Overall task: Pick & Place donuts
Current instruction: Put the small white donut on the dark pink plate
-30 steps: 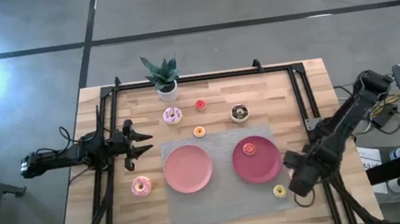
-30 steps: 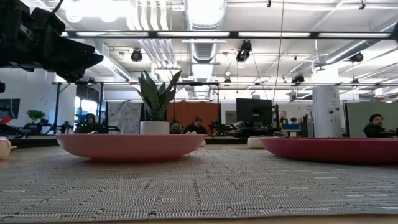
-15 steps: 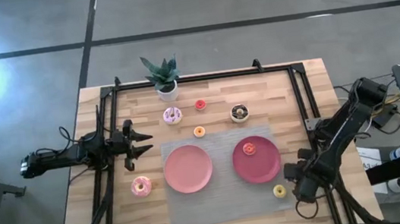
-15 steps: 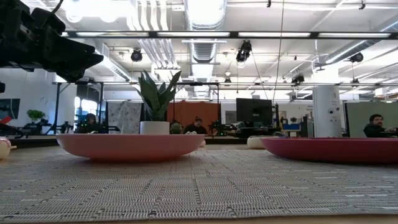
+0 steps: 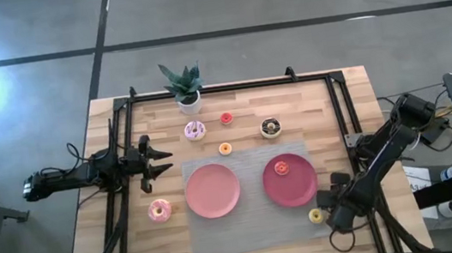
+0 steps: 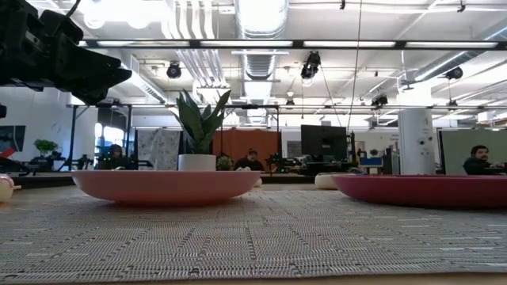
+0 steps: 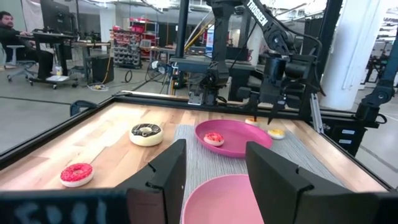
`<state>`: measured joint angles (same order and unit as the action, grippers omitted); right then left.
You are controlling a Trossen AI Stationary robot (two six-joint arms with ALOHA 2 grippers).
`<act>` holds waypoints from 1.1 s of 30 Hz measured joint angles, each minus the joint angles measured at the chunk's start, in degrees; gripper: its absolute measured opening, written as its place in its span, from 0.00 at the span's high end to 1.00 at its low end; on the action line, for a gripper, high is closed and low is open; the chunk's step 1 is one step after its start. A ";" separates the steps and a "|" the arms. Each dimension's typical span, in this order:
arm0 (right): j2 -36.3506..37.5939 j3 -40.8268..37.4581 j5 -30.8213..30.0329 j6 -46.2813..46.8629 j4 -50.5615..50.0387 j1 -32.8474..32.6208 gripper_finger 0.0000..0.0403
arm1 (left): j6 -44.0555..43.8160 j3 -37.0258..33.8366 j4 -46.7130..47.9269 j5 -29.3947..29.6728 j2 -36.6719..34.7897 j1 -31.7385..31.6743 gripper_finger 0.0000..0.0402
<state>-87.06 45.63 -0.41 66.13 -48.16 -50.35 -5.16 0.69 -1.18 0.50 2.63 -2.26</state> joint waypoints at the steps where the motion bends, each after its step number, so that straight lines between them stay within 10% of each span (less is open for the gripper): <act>1: -0.38 0.00 -0.30 0.26 0.22 -0.02 0.55 | -0.01 0.00 0.01 -0.01 0.01 0.00 0.65; 11: -5.98 0.37 -1.26 6.65 0.24 0.11 0.59 | 0.00 -0.01 -0.02 0.00 0.01 0.00 0.65; 23: -1.13 -2.69 -5.65 32.40 0.69 0.22 0.96 | 0.02 0.00 -0.04 -0.01 0.01 0.00 0.65; 33: 23.92 -18.83 -42.81 56.69 27.69 0.31 0.97 | -0.01 0.00 -0.04 0.02 0.01 0.00 0.65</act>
<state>-63.15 26.79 -43.22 122.83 -20.47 -50.04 -5.17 0.69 -1.21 0.51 2.63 -2.26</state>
